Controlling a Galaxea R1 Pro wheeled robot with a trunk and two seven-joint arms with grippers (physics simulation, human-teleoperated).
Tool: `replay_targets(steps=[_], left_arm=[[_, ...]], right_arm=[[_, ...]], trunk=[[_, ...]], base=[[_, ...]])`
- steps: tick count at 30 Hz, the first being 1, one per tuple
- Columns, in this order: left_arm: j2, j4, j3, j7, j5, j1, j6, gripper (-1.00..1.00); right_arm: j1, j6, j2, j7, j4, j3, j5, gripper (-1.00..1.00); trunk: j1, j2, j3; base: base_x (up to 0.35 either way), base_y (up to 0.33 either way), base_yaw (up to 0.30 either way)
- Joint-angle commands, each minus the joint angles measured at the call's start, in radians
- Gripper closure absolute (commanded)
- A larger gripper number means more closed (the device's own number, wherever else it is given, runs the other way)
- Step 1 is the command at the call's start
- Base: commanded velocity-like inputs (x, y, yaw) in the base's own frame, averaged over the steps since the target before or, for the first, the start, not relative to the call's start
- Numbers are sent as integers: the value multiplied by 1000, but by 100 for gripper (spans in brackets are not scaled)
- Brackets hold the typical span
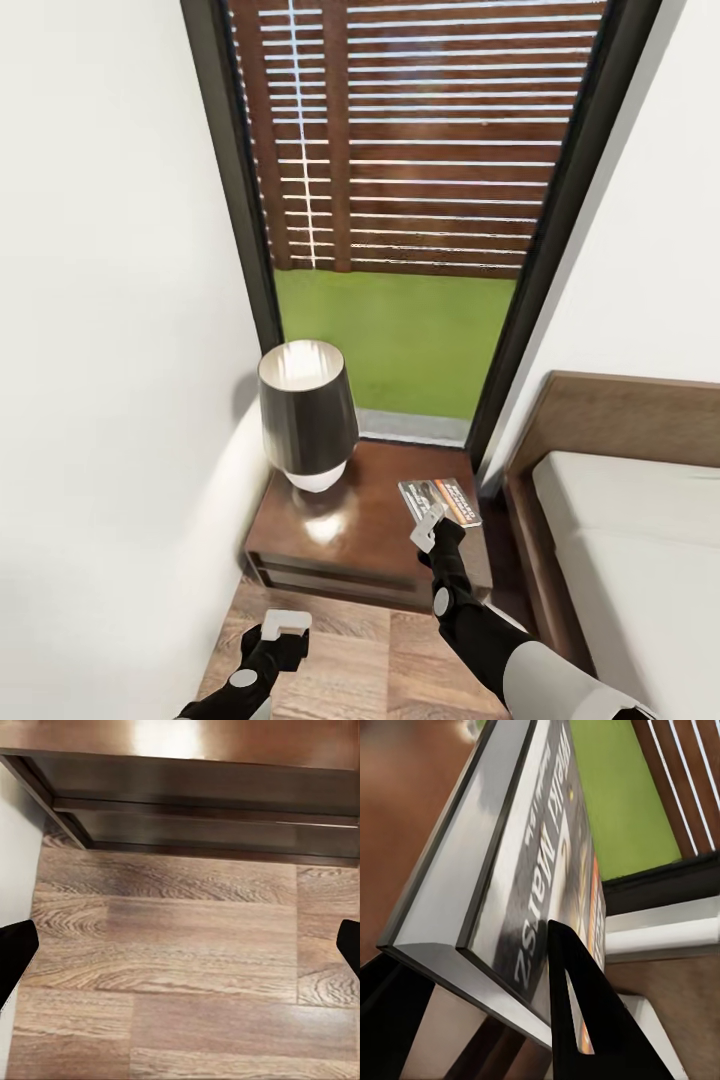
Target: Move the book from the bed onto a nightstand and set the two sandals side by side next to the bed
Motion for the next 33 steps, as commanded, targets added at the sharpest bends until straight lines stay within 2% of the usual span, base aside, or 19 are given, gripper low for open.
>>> replay_targets(steps=[1,8,20,21,24,33], left_arm=[[0,1,-9,4,8,-1,-4,-100],[0,1,-8,6,8,-1,-5,-100],[3,1,-7,5,6,1,-22,-100],[5,-2,-7,4,5,18,-56,-100],[7,-4,-7,3,5,30,-84,-100],[11,-2,-7,1,5,39,-104,-100]], right_arm=[[-1,7,0,-5,1,4,8,100],[-1,7,0,-5,1,4,8,100],[-1,7,0,-5,1,5,8,100],[-1,7,0,-5,1,5,7,100],[-1,7,0,-5,1,5,7,100],[-1,6,0,-5,1,4,8,100]], trunk=[[1,0,-1],[1,0,-1],[47,-84,-38],[50,-91,-42],[62,-112,-51],[96,-175,-79]], base=[[309,0,0],[156,0,0],[3,0,0],[0,0,0],[0,0,0],[0,0,0]])
